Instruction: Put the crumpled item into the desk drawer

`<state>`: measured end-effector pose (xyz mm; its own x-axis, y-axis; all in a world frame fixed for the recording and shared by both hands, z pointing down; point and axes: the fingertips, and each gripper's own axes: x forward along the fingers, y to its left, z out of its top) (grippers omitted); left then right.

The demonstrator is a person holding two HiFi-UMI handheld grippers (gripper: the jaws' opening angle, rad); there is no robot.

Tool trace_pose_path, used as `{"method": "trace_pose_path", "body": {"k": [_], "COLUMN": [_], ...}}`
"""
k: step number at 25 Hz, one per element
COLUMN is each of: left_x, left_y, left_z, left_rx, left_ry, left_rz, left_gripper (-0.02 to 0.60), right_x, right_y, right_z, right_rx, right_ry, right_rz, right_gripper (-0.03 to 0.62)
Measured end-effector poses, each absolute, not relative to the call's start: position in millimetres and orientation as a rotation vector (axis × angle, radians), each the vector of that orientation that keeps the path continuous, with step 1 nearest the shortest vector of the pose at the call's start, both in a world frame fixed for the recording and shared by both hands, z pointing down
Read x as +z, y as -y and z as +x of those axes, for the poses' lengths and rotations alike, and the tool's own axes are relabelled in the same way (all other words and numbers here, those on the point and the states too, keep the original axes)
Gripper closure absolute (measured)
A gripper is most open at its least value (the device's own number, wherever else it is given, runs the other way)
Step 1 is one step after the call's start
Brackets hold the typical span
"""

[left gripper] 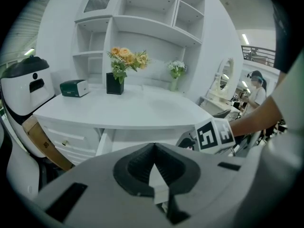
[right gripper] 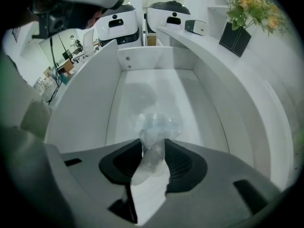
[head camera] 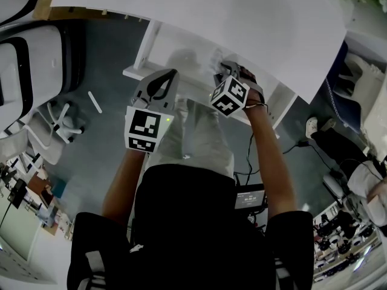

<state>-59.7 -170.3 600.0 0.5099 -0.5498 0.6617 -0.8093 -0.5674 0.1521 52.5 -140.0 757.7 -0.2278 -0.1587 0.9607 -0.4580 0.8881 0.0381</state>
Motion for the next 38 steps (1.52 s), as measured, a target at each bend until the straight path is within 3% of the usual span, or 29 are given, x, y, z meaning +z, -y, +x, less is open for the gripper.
{"method": "trace_pose_path", "body": {"k": [21, 27, 38], "left_x": [589.4, 581.8, 564.0], "left_y": [178.9, 180.7, 173.8], "left_z": [-55.5, -54.8, -45.7], "left_rx": [0.76, 0.747, 0.727], "left_ry": [1.086, 1.079, 1.06], "left_rz": [2.339, 2.359, 2.402], "left_gripper": [0.575, 0.575, 0.575], "right_x": [742.9, 733.5, 707.4], "right_y": [133.0, 132.3, 126.5], "right_z": [46.4, 46.9, 50.6], "right_rx": [0.373, 0.393, 0.416], "right_ry": [1.813, 1.816, 1.821], "right_rz": [0.425, 0.456, 0.531], "right_gripper": [0.366, 0.37, 0.454]}}
